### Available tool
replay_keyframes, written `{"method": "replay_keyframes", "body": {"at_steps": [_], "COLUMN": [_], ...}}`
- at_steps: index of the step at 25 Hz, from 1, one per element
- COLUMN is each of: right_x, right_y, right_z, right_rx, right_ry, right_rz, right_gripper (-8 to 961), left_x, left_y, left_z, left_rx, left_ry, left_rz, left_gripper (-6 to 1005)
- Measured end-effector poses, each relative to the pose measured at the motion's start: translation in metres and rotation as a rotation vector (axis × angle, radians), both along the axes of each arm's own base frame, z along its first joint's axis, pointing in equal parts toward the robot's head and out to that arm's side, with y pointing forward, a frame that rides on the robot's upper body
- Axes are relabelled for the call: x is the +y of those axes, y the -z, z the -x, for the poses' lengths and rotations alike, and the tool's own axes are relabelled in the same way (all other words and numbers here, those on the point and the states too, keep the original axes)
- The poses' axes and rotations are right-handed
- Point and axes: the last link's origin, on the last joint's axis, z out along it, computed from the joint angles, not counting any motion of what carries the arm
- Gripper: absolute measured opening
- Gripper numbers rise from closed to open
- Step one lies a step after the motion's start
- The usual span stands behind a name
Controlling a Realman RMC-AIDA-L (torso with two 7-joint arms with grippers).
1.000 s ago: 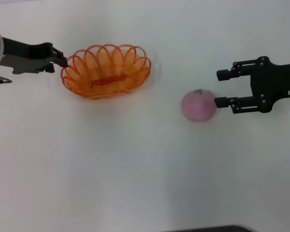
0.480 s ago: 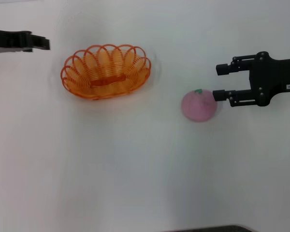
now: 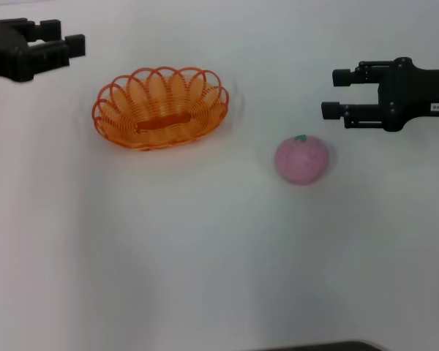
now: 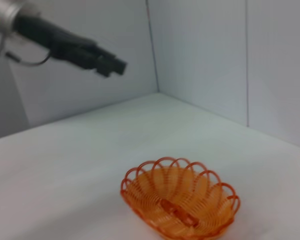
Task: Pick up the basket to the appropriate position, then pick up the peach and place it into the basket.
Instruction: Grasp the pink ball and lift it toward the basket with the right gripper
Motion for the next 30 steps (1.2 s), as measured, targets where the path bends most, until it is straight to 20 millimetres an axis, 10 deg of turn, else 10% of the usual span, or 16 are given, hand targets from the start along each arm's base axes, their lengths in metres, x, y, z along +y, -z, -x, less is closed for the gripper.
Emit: {"method": "replay_keyframes", "body": {"at_steps": [11, 18, 30], "right_x": [0.01, 0.024, 0.036], "right_y": [-0.005, -0.013, -0.054], "right_z": [0.008, 0.023, 0.079], "right_rx": [0.09, 0.096, 0.059], "right_ry": [0.103, 0.149, 0.116], "right_rz": [-0.006, 0.054, 0.137], "right_gripper": [700, 700, 701], "left_x": [-0.061, -0.07, -0.069], "left_y": [0.025, 0.036, 0.044], "left_z": [0.07, 0.079, 0.079], "left_rx": [-0.143, -0.166, -0.189], "left_ry": [0.15, 0.127, 0.121], "left_rz": [-0.014, -0.001, 0.013], "left_gripper": [633, 887, 887]}}
